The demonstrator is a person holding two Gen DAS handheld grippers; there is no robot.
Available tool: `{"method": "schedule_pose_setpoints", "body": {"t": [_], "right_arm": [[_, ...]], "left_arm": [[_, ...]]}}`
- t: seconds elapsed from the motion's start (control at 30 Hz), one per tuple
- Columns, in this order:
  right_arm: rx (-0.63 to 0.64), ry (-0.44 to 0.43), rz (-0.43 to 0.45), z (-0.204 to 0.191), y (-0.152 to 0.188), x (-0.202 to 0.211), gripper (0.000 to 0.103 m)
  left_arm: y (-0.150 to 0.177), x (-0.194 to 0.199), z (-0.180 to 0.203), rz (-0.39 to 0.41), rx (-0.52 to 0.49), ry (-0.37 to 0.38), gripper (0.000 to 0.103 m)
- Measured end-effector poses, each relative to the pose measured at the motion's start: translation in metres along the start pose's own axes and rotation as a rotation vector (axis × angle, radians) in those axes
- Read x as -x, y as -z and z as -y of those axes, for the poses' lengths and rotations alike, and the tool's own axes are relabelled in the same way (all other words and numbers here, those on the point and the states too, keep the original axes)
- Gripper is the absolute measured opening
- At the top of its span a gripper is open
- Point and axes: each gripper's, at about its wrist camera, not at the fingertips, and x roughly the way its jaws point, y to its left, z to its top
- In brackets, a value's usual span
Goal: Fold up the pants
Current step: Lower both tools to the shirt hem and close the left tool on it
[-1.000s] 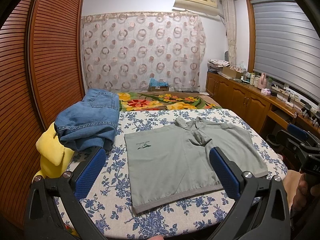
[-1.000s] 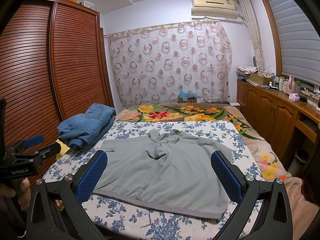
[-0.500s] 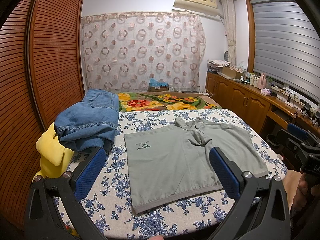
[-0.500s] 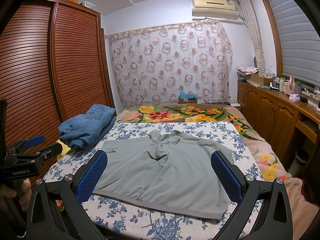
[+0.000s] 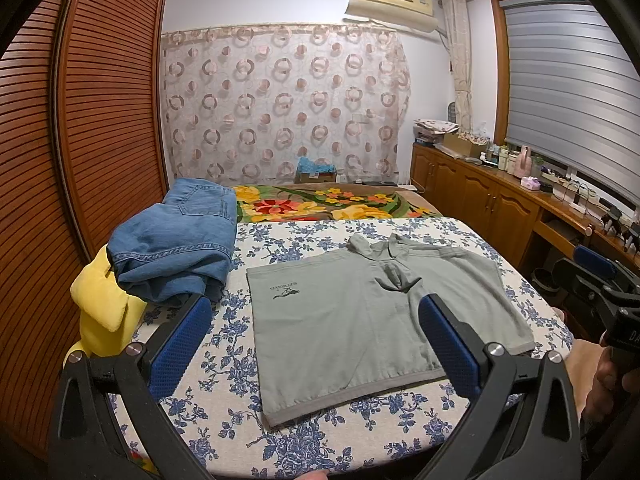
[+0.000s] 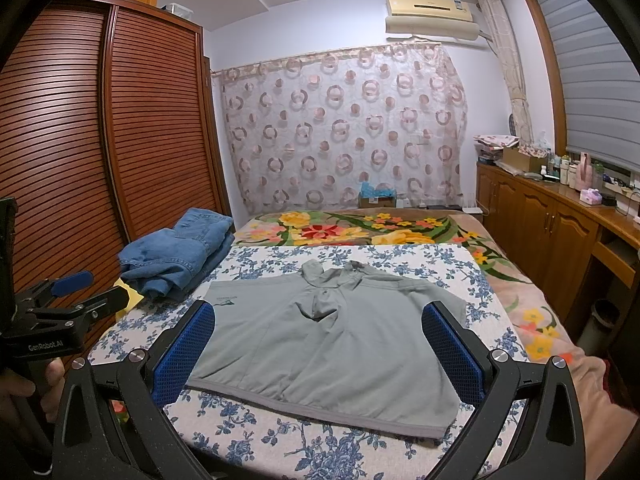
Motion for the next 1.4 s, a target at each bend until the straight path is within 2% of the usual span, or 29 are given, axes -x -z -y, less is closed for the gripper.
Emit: {"method": "schedule_pose_setpoints", "body": {"t": [0.17, 0.33, 0.83, 1.23, 1.4], "right_arm": [[0.0, -0.001, -0.005, 0.0, 0.001, -0.001, 0.103], [-0.001, -0.009, -0.035, 0.007, 0.005, -0.009, 0.103], [0.014, 0.012, -0.165, 0.033, 0.022, -0.044, 0.103], [0.027, 0.054, -0.227, 0.04, 0.033, -0.06, 0.102], [0.014, 0.06, -0.267, 0.04, 0.041, -0.064, 0.1]], "left_arm": [[0.0, -0.001, -0.001, -0.005, 0.002, 0.006, 0.103], [0.007, -0.008, -0.004, -0.057, 0.006, 0.004, 0.103], [0.055, -0.065, -0.03, -0.204, 0.04, -0.01, 0.103], [0.08, -0.079, -0.05, -0.257, 0.056, 0.017, 0.103], [0.091, -0.083, -0.056, -0.29, 0.053, 0.038, 0.091]]}}
